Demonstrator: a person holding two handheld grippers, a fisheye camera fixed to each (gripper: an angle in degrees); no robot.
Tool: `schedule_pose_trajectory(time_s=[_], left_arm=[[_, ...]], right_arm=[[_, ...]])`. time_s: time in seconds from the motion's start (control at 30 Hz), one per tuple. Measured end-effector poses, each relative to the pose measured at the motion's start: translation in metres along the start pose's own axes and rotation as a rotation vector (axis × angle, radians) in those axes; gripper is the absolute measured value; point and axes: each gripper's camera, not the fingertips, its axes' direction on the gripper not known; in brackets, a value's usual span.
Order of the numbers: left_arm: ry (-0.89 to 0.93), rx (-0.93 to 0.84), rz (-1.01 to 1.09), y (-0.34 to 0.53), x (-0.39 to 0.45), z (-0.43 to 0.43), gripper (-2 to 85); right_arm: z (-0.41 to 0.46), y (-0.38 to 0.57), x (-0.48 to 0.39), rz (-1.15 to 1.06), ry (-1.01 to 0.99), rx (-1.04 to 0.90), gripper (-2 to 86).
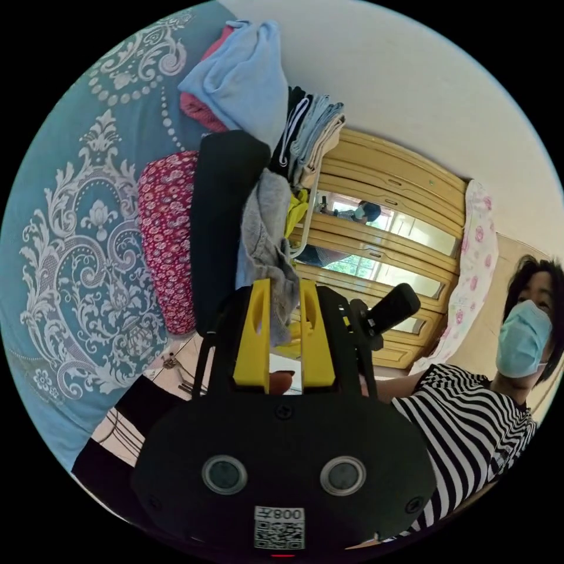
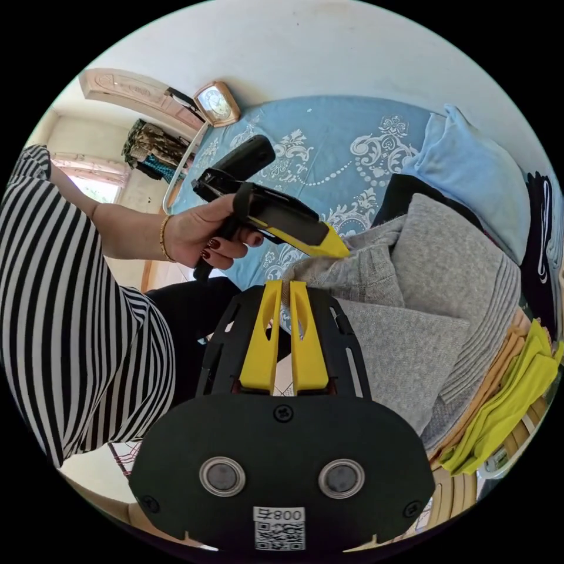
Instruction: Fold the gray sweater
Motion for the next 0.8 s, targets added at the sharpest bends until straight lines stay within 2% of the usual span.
schedule_pose_trajectory(time_s=[0.13,0.27,0.3,0.37,0.5,0.63,0.67,0.8], left_arm=[[-0.088,0.004,-0.009,0.003,-0.021,-0.013,2.6],[-0.078,0.072,-0.004,0.011,-0.039,-0.04,1.5],[-0.086,0.077,-0.001,0.013,-0.041,-0.043,1.4],[-0.092,0.08,0.022,0.018,-0.046,-0.053,1.3],[-0.089,0.086,0.049,0.025,-0.053,-0.058,1.7],[-0.056,0.111,0.048,0.035,-0.063,-0.059,4.0],[-0.028,0.122,0.038,0.038,-0.069,-0.058,6.9],[-0.002,0.102,-0.016,0.037,-0.085,-0.047,11.5]], right_arm=[[0.012,0.005,-0.01,-0.009,0.008,-0.019,2.4],[-0.011,0.018,0.006,0.061,-0.121,0.129,2.2],[-0.016,0.02,0.01,0.075,-0.112,0.151,2.4],[-0.032,0.02,0.027,0.124,0.048,0.188,4.5],[-0.034,0.004,0.064,0.176,0.229,0.111,11.6],[-0.015,-0.008,0.098,0.238,0.214,-0.003,13.5],[-0.009,-0.009,0.1,0.237,0.209,-0.019,13.5],[-0.001,-0.005,0.094,0.233,0.204,-0.009,12.1]])
